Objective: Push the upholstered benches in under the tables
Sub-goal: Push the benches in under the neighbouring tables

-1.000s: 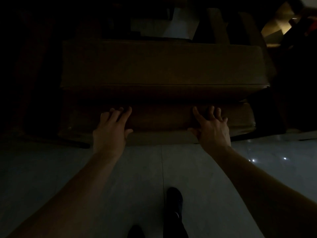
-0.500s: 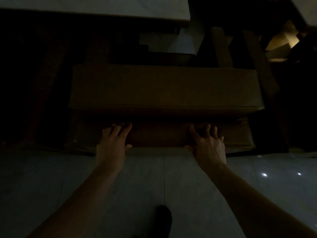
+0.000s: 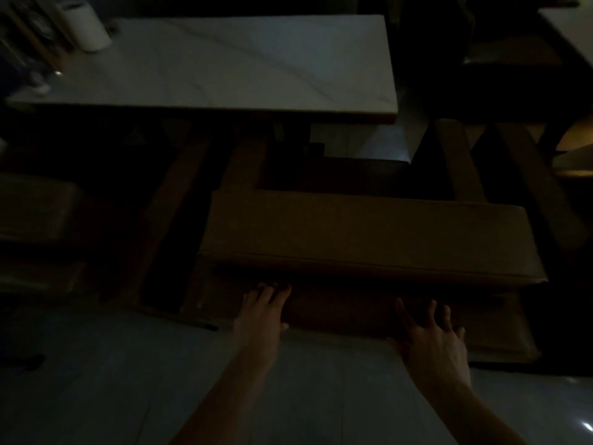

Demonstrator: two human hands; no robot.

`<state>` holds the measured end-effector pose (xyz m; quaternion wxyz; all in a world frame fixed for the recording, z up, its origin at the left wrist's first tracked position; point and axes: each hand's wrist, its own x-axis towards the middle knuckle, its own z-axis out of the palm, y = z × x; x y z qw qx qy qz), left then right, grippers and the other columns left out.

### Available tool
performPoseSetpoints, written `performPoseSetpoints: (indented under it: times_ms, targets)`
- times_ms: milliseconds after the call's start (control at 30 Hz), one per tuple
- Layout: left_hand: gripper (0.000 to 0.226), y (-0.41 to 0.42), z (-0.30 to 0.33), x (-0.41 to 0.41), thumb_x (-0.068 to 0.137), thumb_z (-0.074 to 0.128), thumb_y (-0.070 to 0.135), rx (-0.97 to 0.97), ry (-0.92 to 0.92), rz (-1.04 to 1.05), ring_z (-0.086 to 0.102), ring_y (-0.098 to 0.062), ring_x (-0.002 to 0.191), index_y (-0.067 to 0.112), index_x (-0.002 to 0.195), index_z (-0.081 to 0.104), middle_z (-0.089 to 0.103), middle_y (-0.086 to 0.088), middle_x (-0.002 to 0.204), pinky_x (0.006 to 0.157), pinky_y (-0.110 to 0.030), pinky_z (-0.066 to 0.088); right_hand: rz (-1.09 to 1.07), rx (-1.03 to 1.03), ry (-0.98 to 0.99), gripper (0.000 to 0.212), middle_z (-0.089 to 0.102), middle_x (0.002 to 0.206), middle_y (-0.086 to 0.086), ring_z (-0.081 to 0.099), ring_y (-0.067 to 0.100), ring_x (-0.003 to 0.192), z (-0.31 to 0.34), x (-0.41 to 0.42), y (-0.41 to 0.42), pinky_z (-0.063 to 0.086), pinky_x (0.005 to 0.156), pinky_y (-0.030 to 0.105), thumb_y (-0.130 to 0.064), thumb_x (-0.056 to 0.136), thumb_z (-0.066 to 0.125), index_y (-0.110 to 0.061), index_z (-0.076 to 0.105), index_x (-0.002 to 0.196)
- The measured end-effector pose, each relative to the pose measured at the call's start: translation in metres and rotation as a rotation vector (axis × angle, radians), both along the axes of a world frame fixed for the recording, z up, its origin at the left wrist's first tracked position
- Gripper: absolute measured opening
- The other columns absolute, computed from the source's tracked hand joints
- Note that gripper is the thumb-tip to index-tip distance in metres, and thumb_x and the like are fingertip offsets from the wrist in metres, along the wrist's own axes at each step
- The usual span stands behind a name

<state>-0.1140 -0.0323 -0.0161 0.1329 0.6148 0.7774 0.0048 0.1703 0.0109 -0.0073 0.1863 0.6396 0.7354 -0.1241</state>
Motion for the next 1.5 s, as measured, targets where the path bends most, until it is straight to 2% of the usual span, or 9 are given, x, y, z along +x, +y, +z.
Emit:
performPoseSetpoints:
  times_ms: [133, 300, 600, 733, 833, 1100, 1267, 1333, 1500]
  targets:
    - [0.074, -0.002, -0.002, -0.002, 0.088, 0.066, 0.036, 0.025, -0.027, -0.004, 0.021, -0.020, 0.142, 0.039, 0.151, 0.027, 0.035, 0.009, 0.149, 0.113, -0.035, 0.029, -0.008, -0.015, -0.018, 0.076, 0.005, 0.166, 0.019, 0.005, 0.044, 0.151, 0.002, -0.002, 0.000, 0.028, 0.117, 0.058, -0.071, 0.093, 0.026, -0.045, -0.010, 0.154]
    - [0.074, -0.004, -0.008, -0.008, 0.085, 0.069, 0.040, 0.049, -0.025, -0.025, 0.030, -0.021, 0.138, 0.039, 0.148, 0.031, 0.042, 0.008, 0.143, 0.104, -0.037, 0.037, -0.022, 0.006, -0.018, 0.074, 0.006, 0.166, 0.017, 0.004, 0.044, 0.152, 0.004, -0.006, -0.003, 0.027, 0.117, 0.058, -0.070, 0.094, 0.027, -0.046, -0.008, 0.155]
    - [0.078, -0.007, -0.014, -0.015, 0.066, 0.086, 0.043, 0.131, 0.033, -0.120, 0.054, -0.025, 0.122, 0.032, 0.136, 0.055, 0.062, 0.004, 0.123, 0.093, -0.041, 0.049, -0.078, -0.033, -0.028, 0.074, 0.000, 0.166, 0.017, 0.000, 0.044, 0.152, 0.001, -0.012, -0.003, 0.024, 0.119, 0.059, -0.065, 0.097, 0.031, -0.045, -0.010, 0.155]
    - [0.074, -0.006, -0.019, -0.021, 0.082, 0.071, 0.044, 0.156, 0.032, -0.157, 0.041, -0.027, 0.133, 0.032, 0.147, 0.038, 0.051, 0.003, 0.138, 0.106, -0.046, 0.037, -0.092, -0.014, -0.024, 0.073, 0.002, 0.166, 0.016, 0.001, 0.044, 0.152, 0.001, -0.014, -0.005, 0.024, 0.119, 0.058, -0.065, 0.096, 0.031, -0.044, -0.006, 0.156]
    - [0.074, -0.007, -0.018, -0.026, 0.081, 0.073, 0.044, 0.174, 0.041, -0.193, 0.046, -0.028, 0.129, 0.031, 0.146, 0.042, 0.054, 0.001, 0.135, 0.113, -0.050, 0.032, -0.093, -0.026, -0.021, 0.074, 0.001, 0.166, 0.016, 0.001, 0.045, 0.151, 0.000, -0.015, -0.003, 0.024, 0.120, 0.058, -0.063, 0.097, 0.033, -0.044, -0.007, 0.156]
    - [0.075, -0.013, -0.021, -0.039, 0.067, 0.085, 0.045, 0.245, 0.033, -0.220, 0.058, -0.026, 0.112, 0.031, 0.135, 0.057, 0.064, 0.003, 0.118, 0.103, -0.047, 0.046, -0.098, 0.011, -0.044, 0.073, 0.006, 0.165, 0.020, 0.003, 0.047, 0.150, -0.007, -0.025, -0.013, 0.025, 0.120, 0.057, -0.060, 0.098, 0.034, -0.041, -0.005, 0.157]
    - [0.070, -0.022, -0.025, -0.058, 0.082, 0.070, 0.046, 0.240, 0.043, -0.204, 0.047, -0.024, 0.125, 0.036, 0.146, 0.041, 0.054, 0.006, 0.133, 0.113, -0.043, 0.033, -0.119, 0.005, -0.016, 0.074, 0.002, 0.165, 0.022, -0.001, 0.049, 0.150, -0.012, -0.043, -0.027, 0.020, 0.119, 0.060, -0.060, 0.098, 0.034, -0.041, -0.007, 0.156]
    - [0.069, -0.026, -0.025, -0.063, 0.084, 0.068, 0.046, 0.237, 0.022, -0.196, 0.046, -0.025, 0.126, 0.036, 0.146, 0.042, 0.054, 0.006, 0.134, 0.114, -0.043, 0.031, -0.121, 0.010, 0.006, 0.074, -0.001, 0.165, 0.022, -0.003, 0.050, 0.149, -0.013, -0.048, -0.032, 0.018, 0.120, 0.061, -0.059, 0.099, 0.036, -0.040, -0.007, 0.157]
    - [0.069, -0.034, -0.029, -0.068, 0.073, 0.081, 0.041, 0.320, 0.038, -0.200, 0.053, -0.029, 0.114, 0.029, 0.136, 0.056, 0.063, 0.000, 0.120, 0.102, -0.046, 0.046, -0.111, 0.035, 0.036, 0.074, -0.003, 0.164, 0.024, -0.005, 0.051, 0.149, -0.011, -0.052, -0.040, 0.017, 0.120, 0.062, -0.054, 0.100, 0.038, -0.037, -0.006, 0.158]
